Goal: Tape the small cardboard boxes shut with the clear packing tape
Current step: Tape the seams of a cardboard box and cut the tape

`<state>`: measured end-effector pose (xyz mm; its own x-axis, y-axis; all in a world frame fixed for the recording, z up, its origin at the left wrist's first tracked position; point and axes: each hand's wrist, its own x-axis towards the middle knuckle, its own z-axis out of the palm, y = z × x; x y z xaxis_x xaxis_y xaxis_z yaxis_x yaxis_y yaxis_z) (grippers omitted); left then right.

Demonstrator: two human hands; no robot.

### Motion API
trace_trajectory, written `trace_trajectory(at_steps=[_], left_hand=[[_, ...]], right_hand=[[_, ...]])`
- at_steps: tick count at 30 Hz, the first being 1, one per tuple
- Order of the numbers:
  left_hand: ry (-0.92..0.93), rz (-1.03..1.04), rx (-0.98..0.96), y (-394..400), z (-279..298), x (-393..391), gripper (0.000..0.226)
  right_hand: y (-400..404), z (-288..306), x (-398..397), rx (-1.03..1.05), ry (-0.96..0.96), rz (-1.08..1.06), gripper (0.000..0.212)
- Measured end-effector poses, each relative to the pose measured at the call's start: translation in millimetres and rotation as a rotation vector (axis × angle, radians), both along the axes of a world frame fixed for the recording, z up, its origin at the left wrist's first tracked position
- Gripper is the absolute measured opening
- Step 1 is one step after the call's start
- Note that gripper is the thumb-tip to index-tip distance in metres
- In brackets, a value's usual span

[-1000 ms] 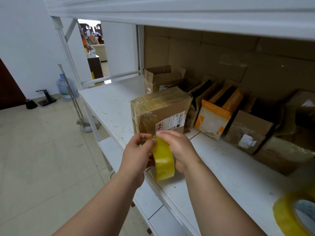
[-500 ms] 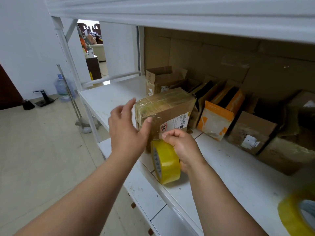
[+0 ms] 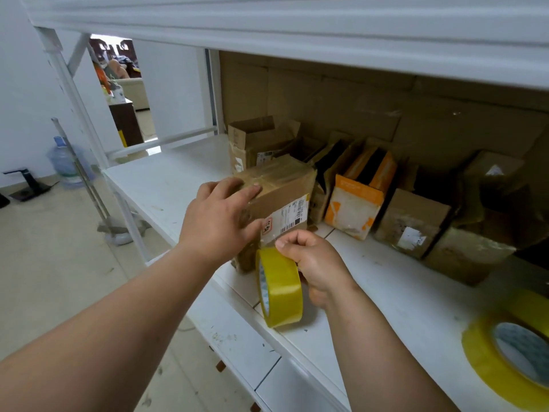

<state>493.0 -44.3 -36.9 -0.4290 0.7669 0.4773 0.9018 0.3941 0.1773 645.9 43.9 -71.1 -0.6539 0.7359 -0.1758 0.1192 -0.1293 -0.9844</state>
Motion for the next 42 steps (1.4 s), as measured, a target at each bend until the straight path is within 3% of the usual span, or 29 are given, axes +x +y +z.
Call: trace_trajectory(at_steps=[3, 6, 8, 10, 13, 21, 24, 28, 32, 36, 38, 42], left_hand=[[-0.018, -0.014, 0.084, 2, -5, 1, 0.049], [-0.042, -0.103, 0.052, 6, -6, -5, 0.062], [-0.218, -0.161, 0.016, 0, 1, -16, 0.073], [-0.317, -0.234, -0.007, -9, 8, -31, 0.067], [-0.245, -0.312, -0.006, -19, 9, -45, 0.056], [-0.182, -0.392, -0.03, -15, 9, -50, 0.055], [-0.146, -0.336, -0.003, -16, 8, -54, 0.046], [-0.079, -0.285, -0.018, -16, 7, -44, 0.05], [-0.131, -0.249, 0.003, -14, 3, -36, 0.059], [-0.166, -0.214, 0.061, -10, 5, -30, 0.047], [-0.222, -0.228, 0.093, -12, 9, -36, 0.05], [-0.508, -0.238, 0.11, -29, 24, -68, 0.056]], right_hand=[[-3, 0, -4, 0.045, -0.043, 0.0, 0.017], [-7, 1, -6, 0.048, -0.047, -0.011, 0.019], [-9, 1, -6, 0.047, -0.037, -0.031, 0.021], [-11, 2, -6, 0.039, -0.024, -0.051, 0.021], [-15, 6, -7, -0.017, 0.02, -0.071, 0.015], [-28, 11, -14, -0.045, 0.088, -0.158, 0.015], [-33, 10, -15, -0.048, 0.086, -0.196, 0.016], [-42, 10, -15, -0.018, 0.097, -0.234, 0.016], [-43, 20, -15, 0.05, 0.143, -0.213, 0.012], [-36, 28, -13, 0.065, 0.176, -0.208, 0.016], [-31, 30, -9, 0.065, 0.176, -0.211, 0.014], [-10, 30, 3, 0.019, 0.202, -0.265, 0.019]])
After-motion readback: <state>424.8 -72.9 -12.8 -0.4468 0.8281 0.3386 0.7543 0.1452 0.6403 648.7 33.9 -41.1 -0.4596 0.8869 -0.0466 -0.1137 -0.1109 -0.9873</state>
